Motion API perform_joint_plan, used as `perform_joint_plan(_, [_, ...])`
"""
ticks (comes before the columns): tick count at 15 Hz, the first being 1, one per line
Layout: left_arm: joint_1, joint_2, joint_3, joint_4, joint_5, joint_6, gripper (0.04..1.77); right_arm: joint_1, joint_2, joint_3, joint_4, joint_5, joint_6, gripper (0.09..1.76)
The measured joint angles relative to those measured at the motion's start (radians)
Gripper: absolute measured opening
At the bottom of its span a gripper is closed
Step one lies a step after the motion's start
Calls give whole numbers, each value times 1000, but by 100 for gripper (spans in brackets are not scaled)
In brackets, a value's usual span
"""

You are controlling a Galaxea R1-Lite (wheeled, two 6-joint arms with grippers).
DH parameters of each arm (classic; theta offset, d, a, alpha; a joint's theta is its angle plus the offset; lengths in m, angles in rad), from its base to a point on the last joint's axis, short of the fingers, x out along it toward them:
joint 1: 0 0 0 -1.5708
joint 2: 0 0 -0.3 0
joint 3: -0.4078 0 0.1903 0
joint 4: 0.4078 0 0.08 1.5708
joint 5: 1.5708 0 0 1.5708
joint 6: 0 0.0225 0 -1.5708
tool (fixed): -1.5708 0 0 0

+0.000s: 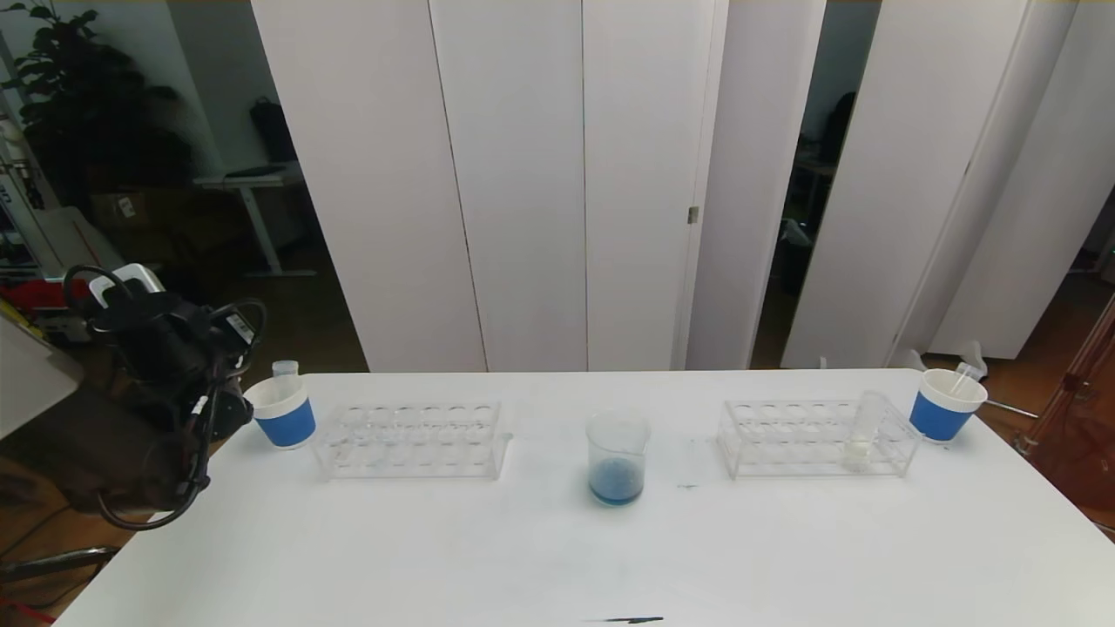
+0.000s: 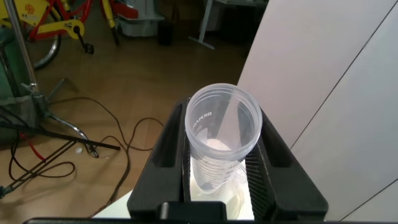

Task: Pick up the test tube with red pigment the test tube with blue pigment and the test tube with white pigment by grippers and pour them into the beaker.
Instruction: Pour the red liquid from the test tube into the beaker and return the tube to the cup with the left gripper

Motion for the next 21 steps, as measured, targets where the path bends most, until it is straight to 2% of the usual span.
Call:
perform_joint_plan(8, [19, 180, -63, -1, -8, -106, 58, 0, 0, 0, 0, 0, 0, 175])
perform_joint_plan(21, [11, 251, -91, 15, -14, -105, 58, 0, 0, 0, 0, 0, 0, 175])
